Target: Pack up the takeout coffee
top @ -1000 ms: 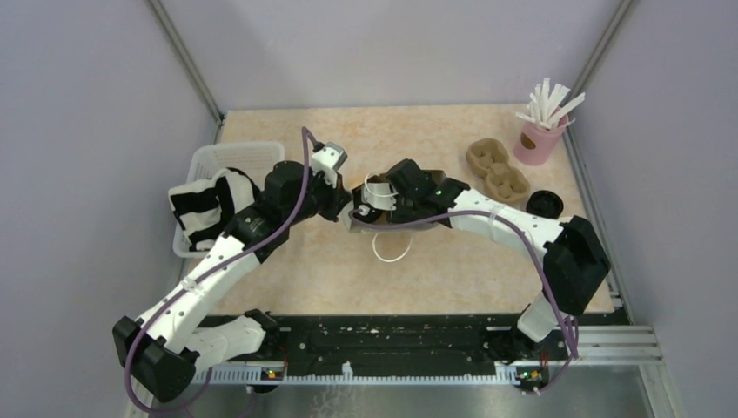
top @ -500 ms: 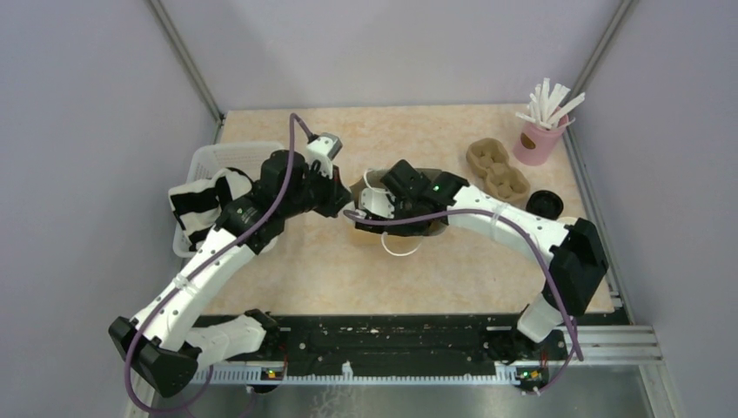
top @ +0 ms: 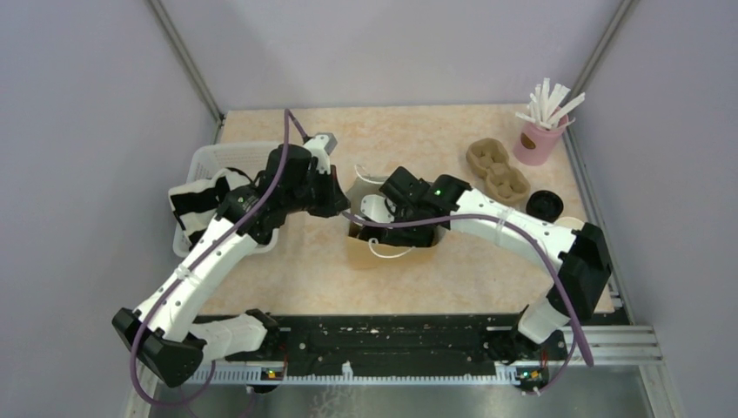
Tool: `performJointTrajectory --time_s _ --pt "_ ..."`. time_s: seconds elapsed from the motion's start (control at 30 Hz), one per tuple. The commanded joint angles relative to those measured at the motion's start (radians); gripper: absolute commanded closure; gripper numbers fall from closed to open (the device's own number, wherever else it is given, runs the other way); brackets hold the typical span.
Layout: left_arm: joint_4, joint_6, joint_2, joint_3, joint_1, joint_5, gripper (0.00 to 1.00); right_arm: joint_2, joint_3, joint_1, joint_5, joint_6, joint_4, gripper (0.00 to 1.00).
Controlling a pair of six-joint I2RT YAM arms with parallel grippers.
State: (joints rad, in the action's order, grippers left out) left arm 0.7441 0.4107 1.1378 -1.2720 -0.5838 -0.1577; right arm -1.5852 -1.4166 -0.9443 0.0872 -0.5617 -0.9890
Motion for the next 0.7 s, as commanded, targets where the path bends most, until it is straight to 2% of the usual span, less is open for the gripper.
performJointTrajectory --time_s 0.0,0.27,0.33,0.37,0.67 --pt "-0.002 0.047 0.008 -0.023 -0.003 0.034 1.0 0.009 -0.061 -0.02 -0.112 0.072 -0.038 0.37" --pt "-0.022 0.057 -0.004 0.001 -0.002 0.025 1.0 0.007 -0.103 -0.021 -0.105 0.074 -0.079 0.2" --pt "-0.03 0.05 -0.008 0.005 -0.002 0.011 1.0 0.007 -0.124 -0.021 -0.106 0.072 -0.093 0.13" --pt "-0.039 0.045 -0.011 0.008 -0.003 0.0 1.0 0.005 -0.134 -0.02 -0.102 0.074 -0.097 0.03" --pt "-0.02 0.047 0.001 -0.003 -0.002 0.005 0.99 -0.011 -0.267 -0.02 -0.064 0.129 -0.171 0.01"
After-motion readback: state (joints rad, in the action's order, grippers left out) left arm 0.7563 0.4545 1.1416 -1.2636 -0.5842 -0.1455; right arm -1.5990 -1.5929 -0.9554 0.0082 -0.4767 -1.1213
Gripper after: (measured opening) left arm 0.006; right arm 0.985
